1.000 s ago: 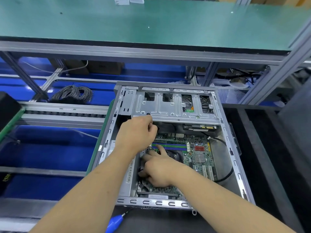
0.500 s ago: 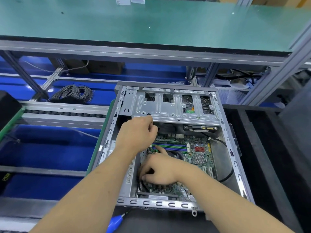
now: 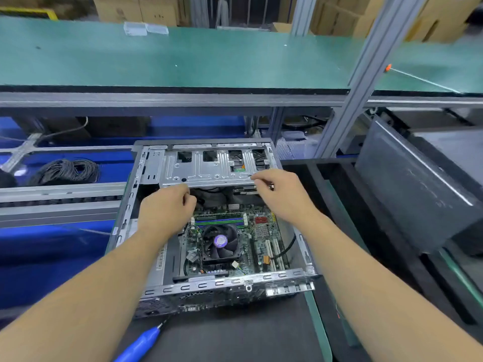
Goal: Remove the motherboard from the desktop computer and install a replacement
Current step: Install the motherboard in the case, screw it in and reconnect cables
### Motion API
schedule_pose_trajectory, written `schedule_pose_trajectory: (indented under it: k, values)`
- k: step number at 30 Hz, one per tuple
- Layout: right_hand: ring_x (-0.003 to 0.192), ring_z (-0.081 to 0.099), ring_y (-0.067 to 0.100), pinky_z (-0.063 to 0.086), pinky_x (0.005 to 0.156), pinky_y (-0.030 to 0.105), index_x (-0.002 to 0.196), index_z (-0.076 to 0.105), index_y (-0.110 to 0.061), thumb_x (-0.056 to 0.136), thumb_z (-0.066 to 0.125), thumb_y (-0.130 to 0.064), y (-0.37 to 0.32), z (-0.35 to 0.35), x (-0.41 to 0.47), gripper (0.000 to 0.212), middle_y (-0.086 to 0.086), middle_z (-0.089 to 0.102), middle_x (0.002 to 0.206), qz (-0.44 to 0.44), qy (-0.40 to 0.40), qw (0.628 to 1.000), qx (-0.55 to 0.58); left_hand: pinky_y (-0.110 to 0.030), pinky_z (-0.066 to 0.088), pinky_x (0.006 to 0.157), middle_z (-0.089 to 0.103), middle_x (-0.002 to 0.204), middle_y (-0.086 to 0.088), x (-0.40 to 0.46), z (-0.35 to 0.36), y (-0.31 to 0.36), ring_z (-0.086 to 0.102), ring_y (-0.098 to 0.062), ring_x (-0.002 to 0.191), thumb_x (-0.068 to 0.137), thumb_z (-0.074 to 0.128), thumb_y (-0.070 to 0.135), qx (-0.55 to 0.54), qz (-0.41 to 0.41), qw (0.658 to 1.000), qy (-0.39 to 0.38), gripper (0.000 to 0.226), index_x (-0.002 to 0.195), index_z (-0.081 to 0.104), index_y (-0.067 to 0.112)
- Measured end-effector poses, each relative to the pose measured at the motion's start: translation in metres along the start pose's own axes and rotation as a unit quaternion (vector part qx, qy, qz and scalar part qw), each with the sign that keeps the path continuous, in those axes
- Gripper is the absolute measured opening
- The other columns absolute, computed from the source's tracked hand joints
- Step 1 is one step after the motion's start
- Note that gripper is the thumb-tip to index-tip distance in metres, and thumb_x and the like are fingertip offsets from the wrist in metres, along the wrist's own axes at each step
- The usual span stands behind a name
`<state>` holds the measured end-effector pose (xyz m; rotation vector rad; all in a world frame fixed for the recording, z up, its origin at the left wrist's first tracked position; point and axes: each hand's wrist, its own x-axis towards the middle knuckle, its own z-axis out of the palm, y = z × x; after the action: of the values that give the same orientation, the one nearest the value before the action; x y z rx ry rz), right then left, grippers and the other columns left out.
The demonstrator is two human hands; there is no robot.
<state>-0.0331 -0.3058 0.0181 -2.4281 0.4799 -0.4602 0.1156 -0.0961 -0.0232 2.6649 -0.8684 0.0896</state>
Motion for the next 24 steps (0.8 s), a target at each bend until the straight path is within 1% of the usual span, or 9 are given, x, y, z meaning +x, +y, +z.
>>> schedule_pose_trajectory:
  k: [1,3,7,9,11,13,15,19,24]
  values:
    - [0.085,0.059,0.0,0.044,0.083,0.013,0.106,0.075,-0.017,0.097,0.054,-0.021,0.014,-0.014,-0.004,0.022,-0.012,0.068,0.095,0.045,0.054,0.997,0.029,-0.029,0.044,0.055,0.058,0.059,0.005,-0.004,-0.002,-0.002,0.055,-0.021,0.06,0.09,0.048,0.027,-0.02,-0.016,1.0,0.0,0.02,0.073,0.055,0.021]
    - [0.087,0.06,0.005,0.045,0.083,0.021,0.108,0.075,-0.016,0.097,0.053,-0.019,0.046,-0.033,-0.017,0.024,-0.007,0.071,0.097,0.135,0.108,0.984,0.038,-0.03,0.046,0.057,0.06,0.06,0.003,-0.01,-0.008,-0.006,0.058,-0.025,0.063,0.088,0.05,0.025,-0.048,-0.03,0.998,0.015,0.02,0.071,0.059,0.02]
    - [0.082,0.065,0.024,0.052,0.075,0.031,0.098,0.075,-0.01,0.092,0.049,-0.014,0.116,-0.031,-0.061,0.027,0.004,0.073,0.091,0.279,0.125,0.952,0.022,-0.033,0.048,0.065,0.067,0.076,0.001,-0.012,-0.015,0.032,0.061,-0.026,0.075,0.088,0.05,0.027,-0.031,0.053,0.998,0.024,0.02,0.082,0.068,0.02]
    - [0.079,0.063,0.03,0.05,0.068,0.031,0.096,0.073,-0.009,0.09,0.051,-0.014,0.151,-0.014,-0.09,0.023,0.008,0.073,0.093,0.354,0.062,0.933,-0.016,-0.035,0.049,0.075,0.068,0.092,0.003,-0.017,-0.008,0.073,0.06,-0.023,0.09,0.091,0.051,0.029,-0.081,0.093,0.992,-0.011,0.019,0.096,0.068,0.023]
    - [0.089,0.063,0.03,0.047,0.071,0.028,0.104,0.069,-0.008,0.092,0.055,-0.015,0.18,0.007,-0.119,0.02,0.012,0.07,0.106,0.416,-0.046,0.907,-0.048,-0.035,0.049,0.084,0.065,0.109,0.005,-0.025,0.006,0.117,0.057,-0.019,0.104,0.093,0.048,0.034,-0.113,0.135,0.983,-0.053,0.028,0.115,0.064,0.025]
    - [0.098,0.066,0.031,0.047,0.071,0.027,0.093,0.065,-0.005,0.093,0.056,-0.014,0.202,0.026,-0.144,0.013,0.016,0.07,0.111,0.447,-0.153,0.879,-0.07,-0.036,0.046,0.091,0.055,0.128,0.005,-0.033,0.025,0.153,0.049,-0.018,0.118,0.096,0.044,0.038,-0.136,0.148,0.976,-0.086,0.04,0.134,0.053,0.028]
    - [0.104,0.066,0.033,0.043,0.069,0.026,0.085,0.061,-0.006,0.094,0.05,-0.012,0.215,0.039,-0.158,0.015,0.018,0.069,0.113,0.461,-0.209,0.858,-0.088,-0.039,0.043,0.101,0.041,0.146,0.003,-0.041,0.043,0.179,0.038,-0.021,0.132,0.099,0.043,0.039,-0.138,0.141,0.975,-0.104,0.048,0.145,0.042,0.027]
    - [0.107,0.063,0.031,0.046,0.077,0.028,0.113,0.061,-0.004,0.093,0.045,-0.009,0.223,0.048,-0.167,0.025,0.013,0.065,0.119,0.465,-0.246,0.838,-0.144,-0.045,0.037,0.109,0.013,0.162,-0.002,-0.051,0.067,0.195,0.027,-0.027,0.139,0.099,0.042,0.041,-0.093,0.124,0.98,-0.125,0.053,0.15,0.036,0.025]
    - [0.102,0.062,0.029,0.044,0.074,0.03,0.115,0.062,-0.011,0.09,0.044,-0.005,0.22,0.054,-0.187,0.032,0.007,0.063,0.119,0.475,-0.251,0.824,-0.179,-0.044,0.043,0.098,0.023,0.156,-0.006,-0.051,0.072,0.195,0.037,-0.03,0.126,0.096,0.042,0.038,-0.061,0.144,0.985,-0.068,0.042,0.134,0.049,0.023]
